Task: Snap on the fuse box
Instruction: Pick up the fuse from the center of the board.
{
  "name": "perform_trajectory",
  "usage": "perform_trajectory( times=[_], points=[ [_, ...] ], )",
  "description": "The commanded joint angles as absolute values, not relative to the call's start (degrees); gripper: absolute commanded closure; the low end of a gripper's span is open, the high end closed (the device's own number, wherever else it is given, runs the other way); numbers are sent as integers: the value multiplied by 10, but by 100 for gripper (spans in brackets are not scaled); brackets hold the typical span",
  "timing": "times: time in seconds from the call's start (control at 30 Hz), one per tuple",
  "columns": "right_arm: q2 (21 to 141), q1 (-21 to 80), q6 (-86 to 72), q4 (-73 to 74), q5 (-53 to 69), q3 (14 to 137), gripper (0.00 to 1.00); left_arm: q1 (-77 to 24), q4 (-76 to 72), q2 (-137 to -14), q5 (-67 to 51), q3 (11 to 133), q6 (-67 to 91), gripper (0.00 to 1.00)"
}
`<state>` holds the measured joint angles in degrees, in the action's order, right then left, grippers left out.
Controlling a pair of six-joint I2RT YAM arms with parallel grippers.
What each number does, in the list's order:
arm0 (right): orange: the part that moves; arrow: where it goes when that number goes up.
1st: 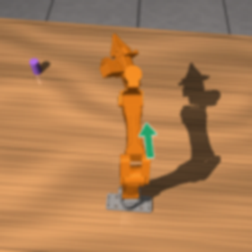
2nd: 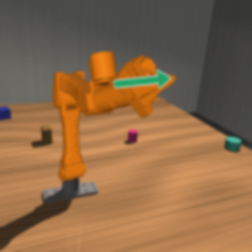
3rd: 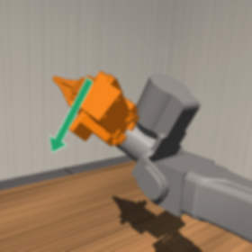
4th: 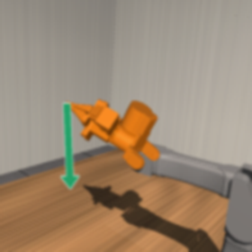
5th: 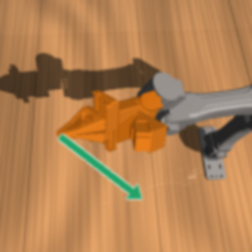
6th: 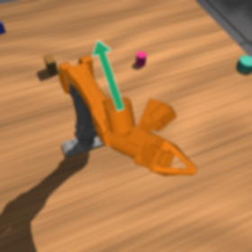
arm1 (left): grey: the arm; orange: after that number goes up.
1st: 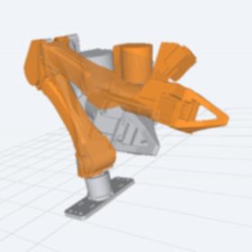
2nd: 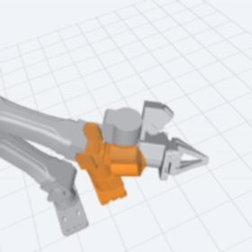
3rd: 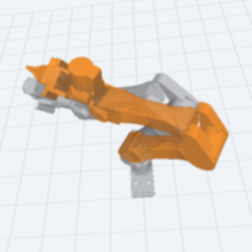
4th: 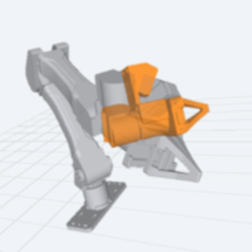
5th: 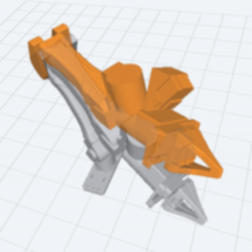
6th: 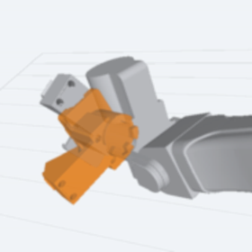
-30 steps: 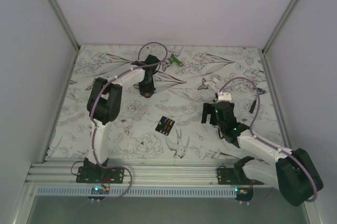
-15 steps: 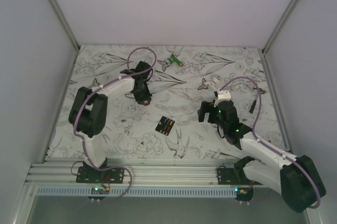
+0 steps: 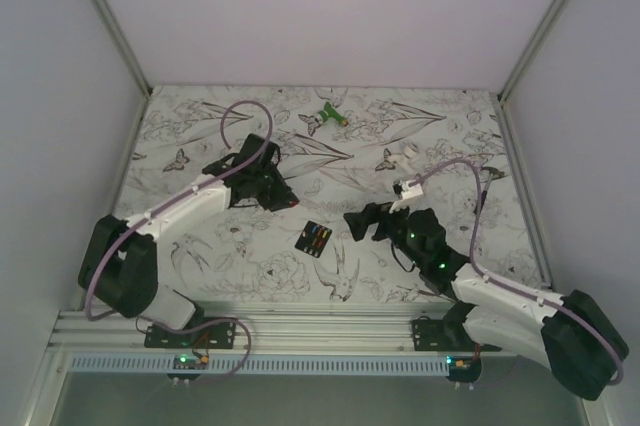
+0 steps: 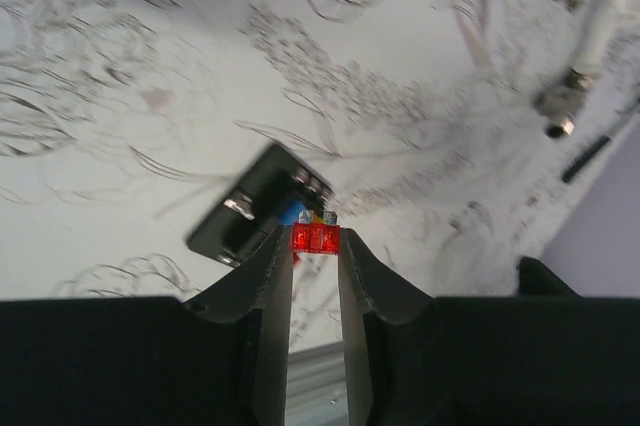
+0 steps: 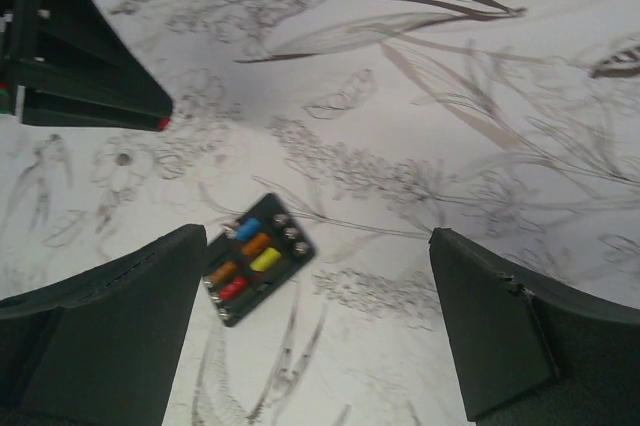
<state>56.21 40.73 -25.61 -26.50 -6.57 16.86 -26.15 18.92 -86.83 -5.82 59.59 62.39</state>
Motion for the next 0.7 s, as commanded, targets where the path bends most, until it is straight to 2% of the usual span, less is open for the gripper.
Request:
perform_trajectory(
  times=[0.0, 0.47, 0.67],
  points=[
    [580, 458, -272, -394, -109, 170, 2, -295, 154, -822, -72, 583, 688, 85],
    [673, 541, -244, -576, -130, 194, 26, -376, 138, -717, 0, 578, 745, 84],
    [712, 558, -233, -623, -136, 210, 33, -394, 132, -701, 4, 579, 754, 85]
  ],
)
